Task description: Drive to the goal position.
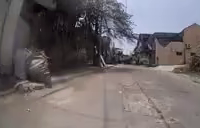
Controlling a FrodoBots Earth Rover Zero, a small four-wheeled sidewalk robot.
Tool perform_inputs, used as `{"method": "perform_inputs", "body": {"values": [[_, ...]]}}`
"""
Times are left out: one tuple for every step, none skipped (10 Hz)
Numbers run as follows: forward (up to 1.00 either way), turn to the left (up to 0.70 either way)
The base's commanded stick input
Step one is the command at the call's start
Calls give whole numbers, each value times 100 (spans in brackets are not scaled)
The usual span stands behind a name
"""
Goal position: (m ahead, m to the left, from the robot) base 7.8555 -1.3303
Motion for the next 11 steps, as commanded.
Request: {"method": "perform_inputs", "body": {"values": [[100,0],[100,0],[100,-15],[100,-40],[100,-40],[100,-40],[100,-40],[100,-40],[100,-36],[100,-6],[100,-4]]}}
